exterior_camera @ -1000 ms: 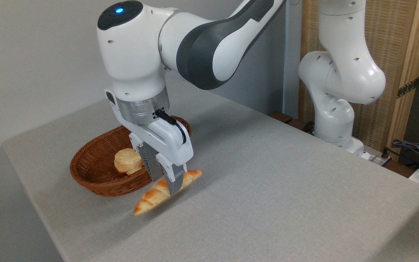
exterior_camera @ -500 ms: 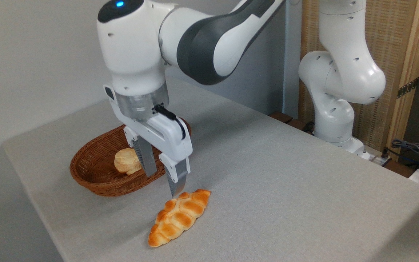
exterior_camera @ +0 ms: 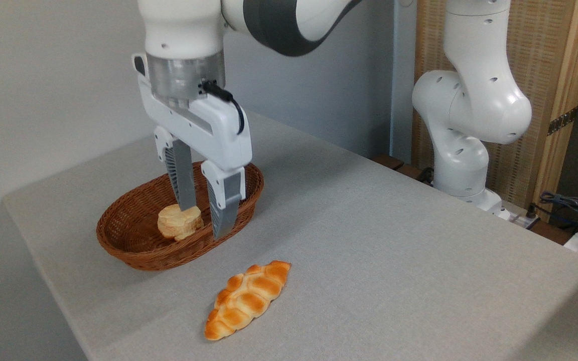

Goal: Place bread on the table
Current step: 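Open the gripper, release the roll, and raise the gripper back over the basket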

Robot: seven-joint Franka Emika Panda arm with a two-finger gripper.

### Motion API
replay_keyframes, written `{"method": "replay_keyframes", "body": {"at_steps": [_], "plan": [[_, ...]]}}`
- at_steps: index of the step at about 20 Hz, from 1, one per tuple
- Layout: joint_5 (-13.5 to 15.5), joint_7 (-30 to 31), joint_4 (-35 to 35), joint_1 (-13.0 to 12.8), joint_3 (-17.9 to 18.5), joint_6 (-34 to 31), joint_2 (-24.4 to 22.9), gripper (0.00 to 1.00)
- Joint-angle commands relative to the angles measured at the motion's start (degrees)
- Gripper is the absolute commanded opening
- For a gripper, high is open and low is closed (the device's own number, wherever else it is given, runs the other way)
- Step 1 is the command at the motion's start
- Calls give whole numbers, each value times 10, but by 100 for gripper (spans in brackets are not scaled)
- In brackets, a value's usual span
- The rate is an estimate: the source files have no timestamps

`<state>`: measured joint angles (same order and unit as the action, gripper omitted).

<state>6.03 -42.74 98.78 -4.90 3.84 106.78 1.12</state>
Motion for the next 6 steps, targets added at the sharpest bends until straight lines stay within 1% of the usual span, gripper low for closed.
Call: {"method": "replay_keyframes", "body": {"at_steps": [1,2,6], "plan": [[-38,3,-9,-4,1,-8,-9,100],[-51,3,-9,-5,1,-10,-9,100],[-45,4,-9,-5,2,-11,-3,100]]}}
